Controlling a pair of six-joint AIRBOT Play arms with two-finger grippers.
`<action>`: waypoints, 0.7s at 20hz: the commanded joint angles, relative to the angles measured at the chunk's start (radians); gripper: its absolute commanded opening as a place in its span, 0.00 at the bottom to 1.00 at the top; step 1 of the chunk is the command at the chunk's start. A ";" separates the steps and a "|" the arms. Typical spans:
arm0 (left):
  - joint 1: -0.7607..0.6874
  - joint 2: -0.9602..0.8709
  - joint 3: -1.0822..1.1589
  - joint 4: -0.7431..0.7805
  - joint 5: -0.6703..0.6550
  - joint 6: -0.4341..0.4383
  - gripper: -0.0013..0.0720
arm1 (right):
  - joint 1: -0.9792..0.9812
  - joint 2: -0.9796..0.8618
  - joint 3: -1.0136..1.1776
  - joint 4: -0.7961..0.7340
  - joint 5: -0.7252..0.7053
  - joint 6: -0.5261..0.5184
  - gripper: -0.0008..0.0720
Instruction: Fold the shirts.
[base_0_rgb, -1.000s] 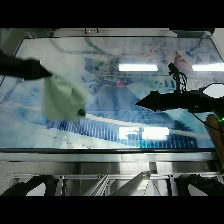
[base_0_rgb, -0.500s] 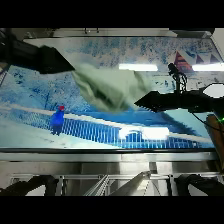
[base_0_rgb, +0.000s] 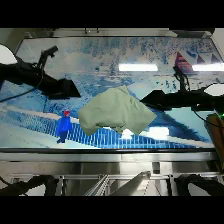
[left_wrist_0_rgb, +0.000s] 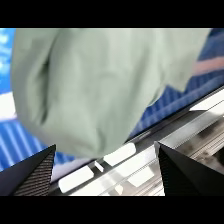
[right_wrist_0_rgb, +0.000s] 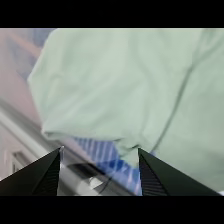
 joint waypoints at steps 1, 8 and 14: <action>0.003 0.040 -0.220 0.063 0.051 0.024 0.99 | -0.204 -0.077 0.000 -0.102 0.021 -0.015 0.73; 0.002 -0.049 -0.462 -0.163 0.298 0.186 0.96 | -0.223 -0.421 0.000 -0.142 0.032 -0.097 0.70; -0.010 -0.187 -0.402 -0.165 0.327 0.198 0.86 | -0.118 -0.494 0.027 -0.083 0.003 -0.121 0.43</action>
